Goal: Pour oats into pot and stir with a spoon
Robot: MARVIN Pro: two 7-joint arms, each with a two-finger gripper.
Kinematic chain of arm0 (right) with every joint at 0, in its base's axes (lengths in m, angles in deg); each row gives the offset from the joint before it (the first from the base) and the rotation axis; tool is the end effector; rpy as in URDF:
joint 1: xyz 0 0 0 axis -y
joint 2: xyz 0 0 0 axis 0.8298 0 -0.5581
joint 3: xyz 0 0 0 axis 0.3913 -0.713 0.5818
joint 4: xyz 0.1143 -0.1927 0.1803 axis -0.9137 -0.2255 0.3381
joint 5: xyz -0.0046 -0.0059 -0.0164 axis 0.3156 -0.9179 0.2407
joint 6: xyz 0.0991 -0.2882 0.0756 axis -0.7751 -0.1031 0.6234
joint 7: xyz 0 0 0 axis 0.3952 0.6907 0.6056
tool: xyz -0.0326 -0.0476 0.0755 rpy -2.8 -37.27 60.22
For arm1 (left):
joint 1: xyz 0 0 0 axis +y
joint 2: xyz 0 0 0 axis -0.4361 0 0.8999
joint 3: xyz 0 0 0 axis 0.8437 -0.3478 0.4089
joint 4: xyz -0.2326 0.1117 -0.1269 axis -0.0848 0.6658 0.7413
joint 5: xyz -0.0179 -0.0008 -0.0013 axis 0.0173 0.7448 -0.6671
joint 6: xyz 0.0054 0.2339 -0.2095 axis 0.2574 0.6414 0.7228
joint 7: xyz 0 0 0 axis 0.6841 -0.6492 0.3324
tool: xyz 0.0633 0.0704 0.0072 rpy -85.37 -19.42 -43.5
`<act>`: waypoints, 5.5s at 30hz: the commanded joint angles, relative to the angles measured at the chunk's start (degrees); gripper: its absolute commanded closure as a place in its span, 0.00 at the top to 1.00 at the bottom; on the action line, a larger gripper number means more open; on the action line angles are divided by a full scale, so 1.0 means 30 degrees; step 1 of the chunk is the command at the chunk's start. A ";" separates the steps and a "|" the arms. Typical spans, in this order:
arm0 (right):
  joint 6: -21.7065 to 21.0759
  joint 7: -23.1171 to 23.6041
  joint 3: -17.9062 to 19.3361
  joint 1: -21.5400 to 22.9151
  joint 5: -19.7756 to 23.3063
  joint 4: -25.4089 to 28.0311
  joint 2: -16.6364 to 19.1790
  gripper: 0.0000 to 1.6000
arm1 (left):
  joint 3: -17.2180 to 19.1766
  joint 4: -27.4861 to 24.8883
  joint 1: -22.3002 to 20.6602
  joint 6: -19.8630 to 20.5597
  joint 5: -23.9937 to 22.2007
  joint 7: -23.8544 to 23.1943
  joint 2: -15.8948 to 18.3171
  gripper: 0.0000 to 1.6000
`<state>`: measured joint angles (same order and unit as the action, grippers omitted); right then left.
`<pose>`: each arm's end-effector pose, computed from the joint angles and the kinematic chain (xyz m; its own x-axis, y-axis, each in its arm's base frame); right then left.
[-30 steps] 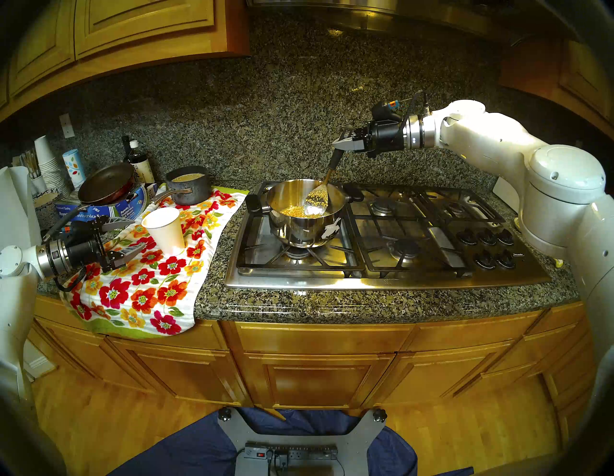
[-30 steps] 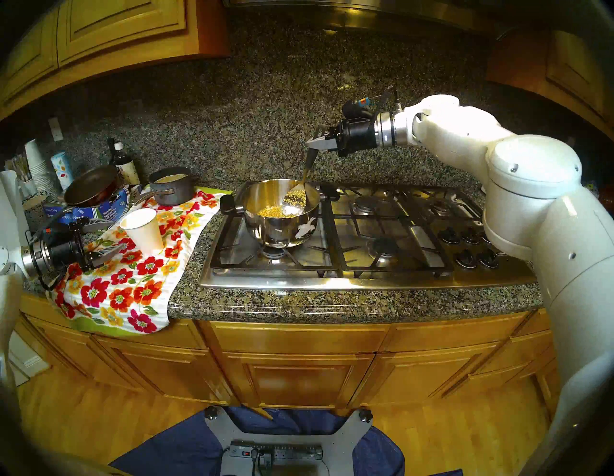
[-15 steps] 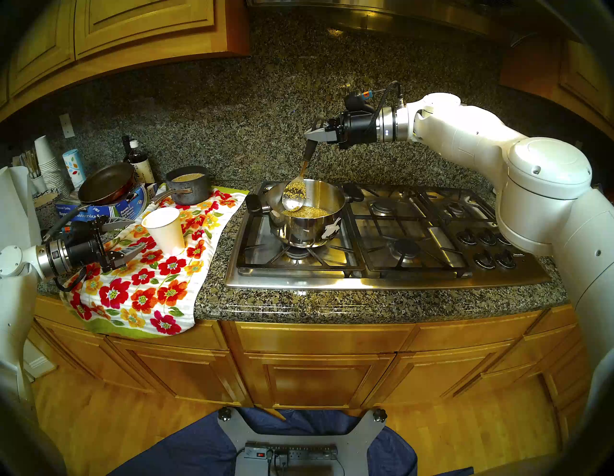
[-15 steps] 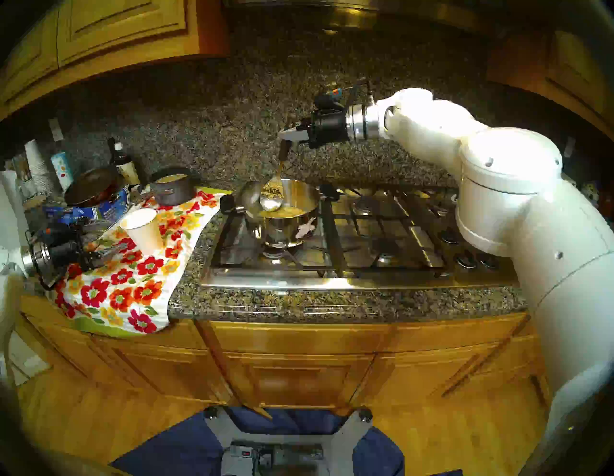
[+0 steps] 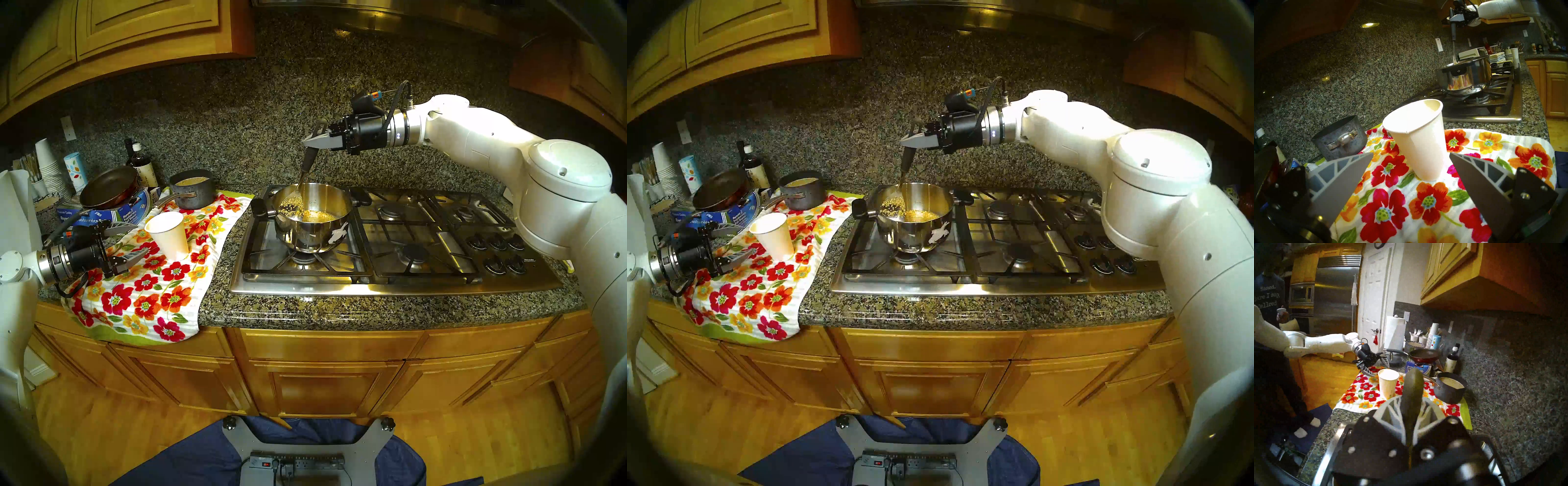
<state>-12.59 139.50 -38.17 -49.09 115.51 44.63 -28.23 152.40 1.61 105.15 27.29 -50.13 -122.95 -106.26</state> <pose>0.5956 0.0227 0.0146 -0.1634 0.2075 0.9645 0.9859 -0.0003 0.1671 0.3646 0.3633 -0.1816 -0.1181 -0.3700 0.9215 -0.6807 -0.6454 -0.3464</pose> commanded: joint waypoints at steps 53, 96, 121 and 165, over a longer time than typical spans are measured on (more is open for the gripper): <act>0.0534 -0.2728 -0.0023 0.0032 -0.0933 -0.2772 -0.1300 0.00 | 0.0386 -0.0274 -0.0452 0.0026 -0.0299 -0.0013 0.0293 1.00; 0.0335 -0.0490 -0.0274 0.0159 -0.2105 -0.1793 0.1240 0.00 | 0.0409 -0.0282 -0.0452 0.0051 -0.0350 -0.0044 0.0290 1.00; 0.0445 -0.3017 0.0289 -0.0109 -0.1893 -0.3827 -0.1927 0.00 | 0.0378 -0.0272 -0.0448 0.0018 -0.0277 0.0000 0.0294 1.00; 0.0233 -0.0043 -0.0391 -0.0196 -0.2981 -0.2642 0.1371 0.00 | 0.0410 -0.0283 -0.0452 0.0051 -0.0350 -0.0044 0.0290 1.00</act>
<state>-13.11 139.52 -39.21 -50.23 107.06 41.16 -22.77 152.43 1.59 105.16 27.31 -50.15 -122.99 -106.26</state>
